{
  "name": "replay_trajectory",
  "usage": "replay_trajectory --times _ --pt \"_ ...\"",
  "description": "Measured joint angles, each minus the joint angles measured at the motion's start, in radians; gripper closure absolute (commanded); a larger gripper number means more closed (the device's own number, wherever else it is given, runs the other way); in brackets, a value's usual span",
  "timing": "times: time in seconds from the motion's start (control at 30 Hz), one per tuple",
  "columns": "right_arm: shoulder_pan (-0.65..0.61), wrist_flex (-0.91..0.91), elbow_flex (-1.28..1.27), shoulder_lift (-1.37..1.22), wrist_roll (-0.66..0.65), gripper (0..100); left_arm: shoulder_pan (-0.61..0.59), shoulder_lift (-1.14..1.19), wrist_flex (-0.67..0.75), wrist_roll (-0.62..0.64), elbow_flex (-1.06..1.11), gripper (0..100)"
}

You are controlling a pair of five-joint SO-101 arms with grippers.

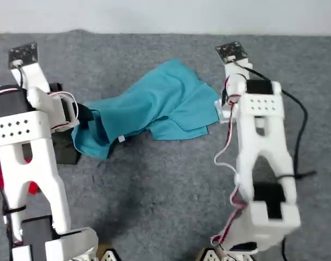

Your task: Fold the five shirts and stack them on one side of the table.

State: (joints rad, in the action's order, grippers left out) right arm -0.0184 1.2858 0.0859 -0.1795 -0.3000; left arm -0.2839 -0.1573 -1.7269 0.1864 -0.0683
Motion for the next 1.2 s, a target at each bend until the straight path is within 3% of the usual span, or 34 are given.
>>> replay_trajectory --times 0.3,0.4,0.63,0.87,1.2 --pt "-0.012 0.017 0.302 -0.311 0.0 90.4 0.0 0.0 0.0 0.0 0.0 68" --pt "-0.029 0.032 0.382 -0.358 0.0 89.9 0.0 0.0 0.0 0.0 0.0 68" --pt "-0.026 0.035 0.45 -0.428 0.0 78.6 0.0 0.0 0.0 0.0 0.0 68" --pt "-0.032 0.035 0.459 -0.477 -0.064 87.6 0.0 0.0 0.0 0.0 0.0 68" --pt "-0.035 0.035 0.459 -0.592 -0.127 87.2 0.0 0.0 0.0 0.0 0.0 68"
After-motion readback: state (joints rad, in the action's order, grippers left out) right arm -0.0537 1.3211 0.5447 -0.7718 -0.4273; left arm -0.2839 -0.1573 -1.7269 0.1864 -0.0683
